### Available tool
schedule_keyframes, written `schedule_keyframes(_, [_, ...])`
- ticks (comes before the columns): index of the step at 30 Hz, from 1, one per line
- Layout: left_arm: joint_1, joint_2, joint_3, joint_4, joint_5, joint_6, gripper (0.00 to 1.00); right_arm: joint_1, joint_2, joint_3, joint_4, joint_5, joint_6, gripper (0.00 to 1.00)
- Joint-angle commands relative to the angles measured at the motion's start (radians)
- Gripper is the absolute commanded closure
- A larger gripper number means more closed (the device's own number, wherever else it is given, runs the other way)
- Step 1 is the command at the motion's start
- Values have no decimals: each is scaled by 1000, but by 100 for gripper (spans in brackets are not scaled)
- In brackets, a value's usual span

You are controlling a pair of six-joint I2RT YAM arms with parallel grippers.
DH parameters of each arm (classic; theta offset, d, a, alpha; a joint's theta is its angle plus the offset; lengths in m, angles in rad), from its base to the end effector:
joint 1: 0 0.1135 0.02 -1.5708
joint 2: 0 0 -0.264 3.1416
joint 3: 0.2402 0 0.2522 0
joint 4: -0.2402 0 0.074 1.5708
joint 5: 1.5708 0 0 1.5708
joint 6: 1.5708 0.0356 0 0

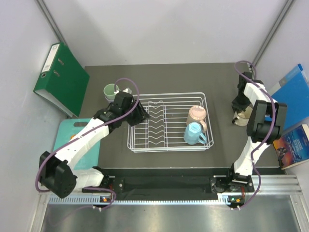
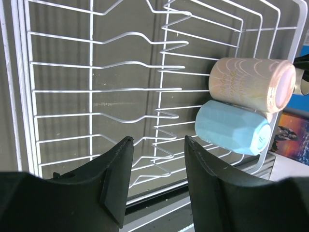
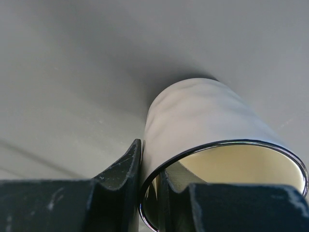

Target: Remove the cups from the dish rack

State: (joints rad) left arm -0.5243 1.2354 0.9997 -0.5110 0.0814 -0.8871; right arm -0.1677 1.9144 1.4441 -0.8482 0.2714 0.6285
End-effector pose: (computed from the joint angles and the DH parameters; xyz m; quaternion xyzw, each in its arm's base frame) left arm 0.2285 -0.1355 0.2896 -0.1491 0.9035 -0.2879 0.2804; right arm 0.3746 -0.0731 0.1997 0.3967 0.8995 -0.1022 0.1520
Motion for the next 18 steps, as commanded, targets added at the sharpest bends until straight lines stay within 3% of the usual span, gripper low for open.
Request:
schedule_keyframes(1, [0, 25, 48, 6, 11, 13, 49, -7, -8, 33, 69, 11, -16, 100])
schedule_keyframes(6, [0, 52, 63, 8, 35, 14, 48, -7, 9, 6, 90, -14, -29, 99])
schedule_keyframes(11, [-2, 64, 71, 25, 69, 43, 45, -7, -86, -57, 159, -58, -30, 74])
schedule_keyframes(14, [-2, 73, 70, 31, 92, 59, 44, -6, -146, -65, 161, -89, -23, 65])
schedule_keyframes(18, [-2, 82, 71, 32, 109, 73, 41, -3, -224, -59, 156, -121, -10, 60])
